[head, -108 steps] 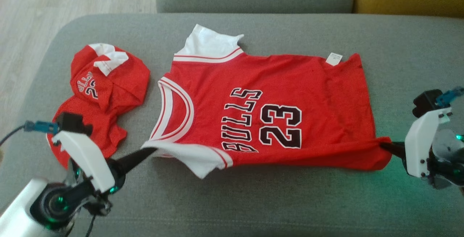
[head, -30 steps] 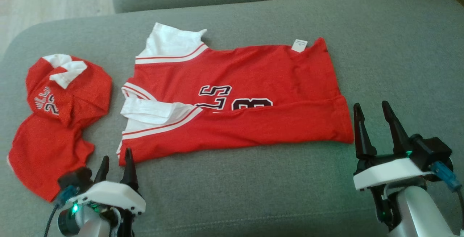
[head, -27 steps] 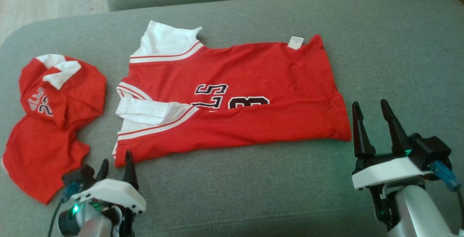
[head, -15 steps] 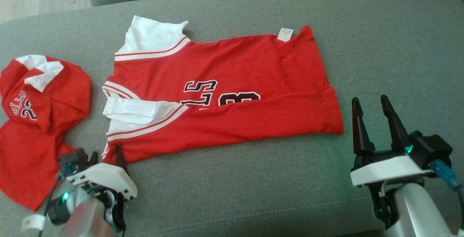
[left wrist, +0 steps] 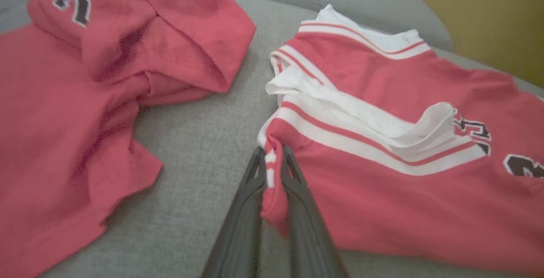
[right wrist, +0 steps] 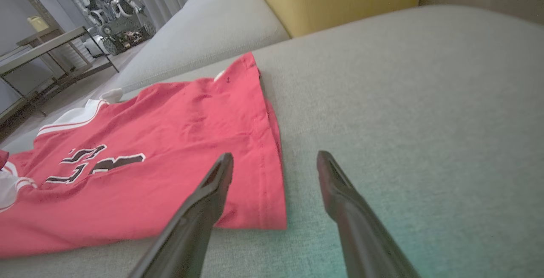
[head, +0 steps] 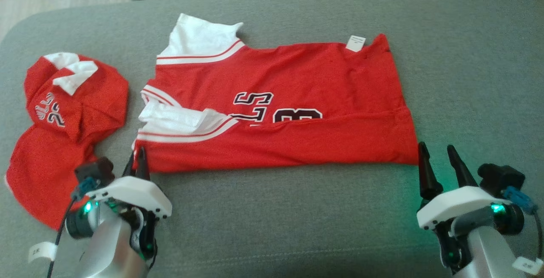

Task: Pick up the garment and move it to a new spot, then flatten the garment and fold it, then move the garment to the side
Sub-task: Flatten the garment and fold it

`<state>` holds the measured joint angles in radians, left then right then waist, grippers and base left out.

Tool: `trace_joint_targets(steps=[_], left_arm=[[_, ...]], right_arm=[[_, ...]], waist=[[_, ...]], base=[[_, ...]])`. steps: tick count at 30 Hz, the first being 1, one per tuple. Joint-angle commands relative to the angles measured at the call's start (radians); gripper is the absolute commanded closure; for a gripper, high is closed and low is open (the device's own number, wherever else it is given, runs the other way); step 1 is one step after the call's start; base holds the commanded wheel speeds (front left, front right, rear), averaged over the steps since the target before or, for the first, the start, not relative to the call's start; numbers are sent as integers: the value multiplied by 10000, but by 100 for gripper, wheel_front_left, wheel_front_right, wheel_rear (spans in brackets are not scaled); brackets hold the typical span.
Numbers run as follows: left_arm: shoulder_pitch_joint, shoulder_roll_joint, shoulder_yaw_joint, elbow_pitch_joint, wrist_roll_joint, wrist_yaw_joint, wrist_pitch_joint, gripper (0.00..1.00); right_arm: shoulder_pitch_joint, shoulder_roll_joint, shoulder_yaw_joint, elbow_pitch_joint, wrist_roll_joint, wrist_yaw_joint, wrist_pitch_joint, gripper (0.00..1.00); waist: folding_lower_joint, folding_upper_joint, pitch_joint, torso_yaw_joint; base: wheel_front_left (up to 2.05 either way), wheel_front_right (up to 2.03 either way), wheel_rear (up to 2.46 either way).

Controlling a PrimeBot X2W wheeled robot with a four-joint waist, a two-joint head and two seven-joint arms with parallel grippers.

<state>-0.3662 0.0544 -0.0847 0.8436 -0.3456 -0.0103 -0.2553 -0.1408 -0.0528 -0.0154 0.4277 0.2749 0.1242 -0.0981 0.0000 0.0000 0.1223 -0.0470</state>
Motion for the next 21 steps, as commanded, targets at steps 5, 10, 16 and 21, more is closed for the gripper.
trace_joint_targets(steps=[5,10,16,21], left_arm=[[375,105,274,-1738,401,-133,-62,100],[620,23,-12,-2262,506,-268,-63,100],[648,-16,-308,-2441,491,-332,-63,100],[647,-26,-386,-2434,481,-318,-64,100]], right_arm=[[-1138,22,87,1111,1162,65,341,0],[-1862,24,-11,2561,1350,65,391,0],[-2546,25,-246,4030,1100,65,380,0],[-2892,25,129,4625,1096,65,275,100]], waist=[[0,0,62,461],[0,0,183,806],[0,0,294,1051],[0,0,287,1078]], base=[[0,0,0],[0,0,0],[0,0,0],[0,0,0]])
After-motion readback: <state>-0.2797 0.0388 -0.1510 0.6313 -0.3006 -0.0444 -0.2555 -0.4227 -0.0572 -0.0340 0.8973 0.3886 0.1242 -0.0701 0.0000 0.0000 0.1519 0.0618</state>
